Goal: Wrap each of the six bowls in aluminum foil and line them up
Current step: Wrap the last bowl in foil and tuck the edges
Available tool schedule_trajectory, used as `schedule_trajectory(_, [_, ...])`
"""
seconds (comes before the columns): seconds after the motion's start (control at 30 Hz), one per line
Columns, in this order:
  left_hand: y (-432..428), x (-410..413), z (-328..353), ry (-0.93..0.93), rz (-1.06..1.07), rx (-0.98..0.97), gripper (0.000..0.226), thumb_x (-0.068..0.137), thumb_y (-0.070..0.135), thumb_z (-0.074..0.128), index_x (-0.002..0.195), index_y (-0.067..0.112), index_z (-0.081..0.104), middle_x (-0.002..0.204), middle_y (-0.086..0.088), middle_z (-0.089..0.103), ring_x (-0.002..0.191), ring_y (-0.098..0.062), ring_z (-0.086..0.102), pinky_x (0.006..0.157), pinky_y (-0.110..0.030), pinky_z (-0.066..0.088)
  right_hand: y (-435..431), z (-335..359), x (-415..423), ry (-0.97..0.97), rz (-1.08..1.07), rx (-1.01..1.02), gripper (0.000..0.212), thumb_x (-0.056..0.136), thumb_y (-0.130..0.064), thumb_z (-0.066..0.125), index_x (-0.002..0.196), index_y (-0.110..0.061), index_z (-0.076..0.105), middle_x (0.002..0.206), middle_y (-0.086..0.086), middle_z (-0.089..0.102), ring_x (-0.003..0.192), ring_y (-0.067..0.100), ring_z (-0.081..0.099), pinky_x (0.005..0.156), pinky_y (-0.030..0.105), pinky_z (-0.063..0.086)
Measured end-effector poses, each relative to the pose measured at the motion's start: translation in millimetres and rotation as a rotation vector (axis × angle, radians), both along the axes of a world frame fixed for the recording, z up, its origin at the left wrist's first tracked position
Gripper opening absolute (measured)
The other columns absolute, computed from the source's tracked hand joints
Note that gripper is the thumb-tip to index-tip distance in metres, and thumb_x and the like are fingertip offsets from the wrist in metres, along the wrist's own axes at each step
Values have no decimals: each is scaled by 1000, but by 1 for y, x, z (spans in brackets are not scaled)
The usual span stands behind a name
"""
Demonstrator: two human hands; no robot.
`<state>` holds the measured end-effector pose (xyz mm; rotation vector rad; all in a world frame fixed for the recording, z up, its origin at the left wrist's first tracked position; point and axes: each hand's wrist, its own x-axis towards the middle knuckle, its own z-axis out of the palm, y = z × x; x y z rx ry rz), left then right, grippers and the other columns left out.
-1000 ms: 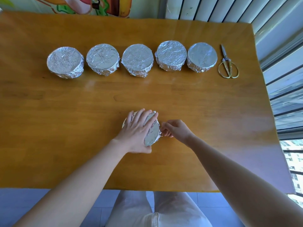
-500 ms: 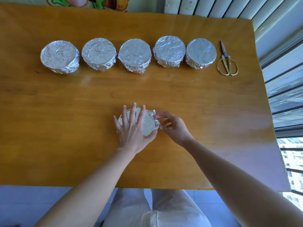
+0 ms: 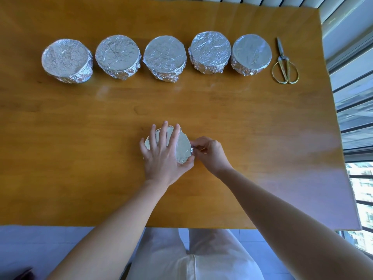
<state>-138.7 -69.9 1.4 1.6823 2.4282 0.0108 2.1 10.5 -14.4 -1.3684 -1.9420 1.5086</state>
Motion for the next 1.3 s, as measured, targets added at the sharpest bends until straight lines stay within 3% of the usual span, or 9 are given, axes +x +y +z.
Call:
schedule_trajectory(0.2, [0, 0, 0, 7, 2, -3, 95, 75, 79, 32, 155, 29, 24, 161, -4, 25, 146, -36, 24, 105, -58, 28, 5, 2, 7, 55, 24, -178, 33, 87, 7, 56, 107, -11, 77, 100, 2, 73, 86, 10, 67, 81, 26, 56])
schedule_trajectory(0.4, [0, -1, 0, 6, 1, 0, 94, 76, 80, 33, 155, 29, 25, 161, -5, 26, 145, -36, 25, 102, -57, 29, 11, 9, 9, 102, 59, -322, 31, 93, 6, 52, 113, -3, 73, 98, 15, 74, 71, 5, 63, 72, 18, 52])
schedule_trajectory(0.53, [0, 0, 1, 3, 5, 8, 93, 77, 78, 35, 154, 29, 26, 160, -4, 27, 144, -35, 26, 99, -56, 30, 22, 11, 13, 90, 187, -407, 29, 99, 0, 51, 121, -3, 68, 91, 5, 71, 70, -3, 62, 74, 15, 50])
schedule_trajectory(0.73, [0, 0, 2, 5, 4, 8, 92, 76, 78, 35, 154, 29, 26, 159, -3, 28, 143, -34, 27, 98, -56, 31, 28, 10, 15, 97, 211, -471, 26, 100, -4, 53, 120, -8, 69, 93, 0, 73, 80, 1, 65, 86, 27, 53])
schedule_trajectory(0.87, [0, 0, 2, 7, -4, 5, 91, 77, 78, 36, 154, 29, 26, 159, -4, 27, 143, -35, 26, 99, -56, 31, 30, 6, 13, 135, 48, -612, 20, 90, -9, 69, 109, -3, 74, 87, 7, 72, 77, 12, 62, 71, 23, 52])
schedule_trajectory(0.97, [0, -1, 2, 7, -3, 8, 91, 78, 77, 37, 154, 29, 27, 159, -5, 28, 142, -35, 27, 99, -57, 31, 37, 12, 9, 29, -2, -727, 10, 85, -14, 74, 95, -11, 77, 78, -1, 72, 71, 8, 64, 59, 19, 48])
schedule_trajectory(1.13, [-1, -2, 1, 11, -13, 2, 91, 79, 79, 34, 155, 29, 25, 160, -5, 27, 142, -35, 27, 98, -56, 31, 44, 22, -1, -146, 43, -709, 5, 86, -16, 72, 81, -16, 73, 70, -6, 71, 67, 5, 67, 52, 19, 36])
schedule_trajectory(1.3, [-1, -2, 1, 9, -13, 1, 91, 78, 78, 36, 154, 28, 26, 159, -6, 28, 142, -36, 28, 98, -56, 31, 39, 22, -2, -124, -13, -703, 6, 84, -13, 75, 83, -17, 72, 73, -5, 70, 67, 5, 66, 46, 17, 32])
